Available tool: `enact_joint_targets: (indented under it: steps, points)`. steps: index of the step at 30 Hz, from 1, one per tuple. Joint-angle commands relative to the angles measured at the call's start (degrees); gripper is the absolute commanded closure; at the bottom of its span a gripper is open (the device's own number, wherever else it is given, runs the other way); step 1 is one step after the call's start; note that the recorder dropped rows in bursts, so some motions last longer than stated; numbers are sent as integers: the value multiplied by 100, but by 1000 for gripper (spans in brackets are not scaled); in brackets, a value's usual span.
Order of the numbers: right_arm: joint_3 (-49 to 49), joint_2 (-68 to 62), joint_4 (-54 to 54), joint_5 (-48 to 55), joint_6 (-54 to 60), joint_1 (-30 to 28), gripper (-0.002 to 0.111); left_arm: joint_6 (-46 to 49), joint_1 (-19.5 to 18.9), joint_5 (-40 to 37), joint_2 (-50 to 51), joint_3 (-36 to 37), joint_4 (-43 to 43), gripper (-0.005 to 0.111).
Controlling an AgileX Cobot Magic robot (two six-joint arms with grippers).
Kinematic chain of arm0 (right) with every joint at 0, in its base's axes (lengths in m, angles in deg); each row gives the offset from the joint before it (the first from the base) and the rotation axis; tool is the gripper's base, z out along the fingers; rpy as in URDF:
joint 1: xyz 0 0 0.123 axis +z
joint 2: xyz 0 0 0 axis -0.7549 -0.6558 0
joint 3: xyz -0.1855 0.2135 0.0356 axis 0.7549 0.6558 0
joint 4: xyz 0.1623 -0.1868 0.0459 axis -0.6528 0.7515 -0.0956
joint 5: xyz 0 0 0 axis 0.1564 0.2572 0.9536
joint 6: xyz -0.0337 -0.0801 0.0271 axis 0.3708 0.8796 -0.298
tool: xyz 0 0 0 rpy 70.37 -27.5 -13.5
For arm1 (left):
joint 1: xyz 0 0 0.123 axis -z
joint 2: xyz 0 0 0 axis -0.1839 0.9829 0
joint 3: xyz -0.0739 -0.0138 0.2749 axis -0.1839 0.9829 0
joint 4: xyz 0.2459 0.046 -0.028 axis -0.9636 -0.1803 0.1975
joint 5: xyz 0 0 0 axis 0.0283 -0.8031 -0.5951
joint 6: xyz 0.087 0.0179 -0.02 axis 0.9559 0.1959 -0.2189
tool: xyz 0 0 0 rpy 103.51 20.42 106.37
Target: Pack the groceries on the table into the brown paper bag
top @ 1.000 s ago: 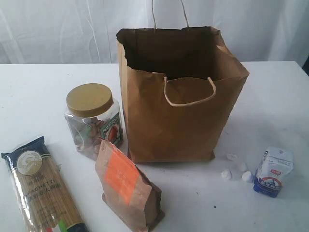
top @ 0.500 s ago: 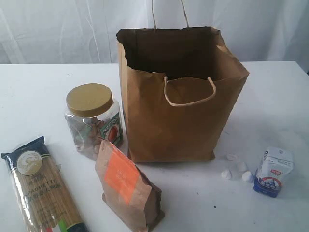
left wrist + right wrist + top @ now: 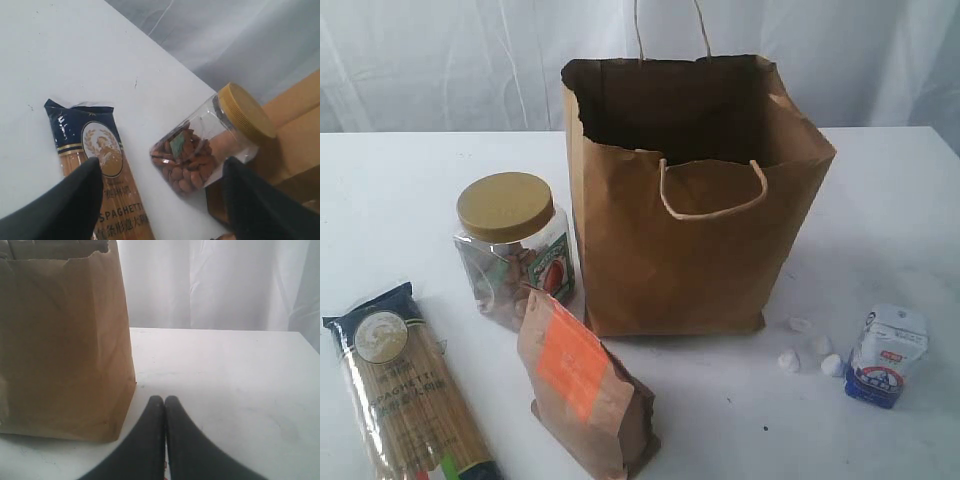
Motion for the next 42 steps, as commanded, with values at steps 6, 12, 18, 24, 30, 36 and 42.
enact_joint_targets:
  steps: [6, 12, 18, 24, 30, 36, 42]
  points:
    - [28, 35, -9, 30, -17, -66, 108, -31, 52, 217, -24, 18, 210, 37]
    - [28, 35, -9, 30, -17, -66, 108, -21, 52, 90, -24, 18, 210, 37]
    - [28, 35, -9, 30, -17, -66, 108, -28, 52, -622, -24, 18, 769, 46]
    - [28, 35, -9, 30, -17, -66, 108, 1945, 52, -1369, -24, -724, 2178, 74]
    - [28, 35, -9, 30, -17, -66, 108, 3600, 52, -2880, 486, -2144, 2166, 55]
    - [28, 35, -9, 30, -17, -66, 108, 4179, 52, -3201, 2134, -3420, 1612, 30]
    - [28, 35, -9, 30, -17, -66, 108, 4927, 52, -3842, 4508, -4726, 1306, 30]
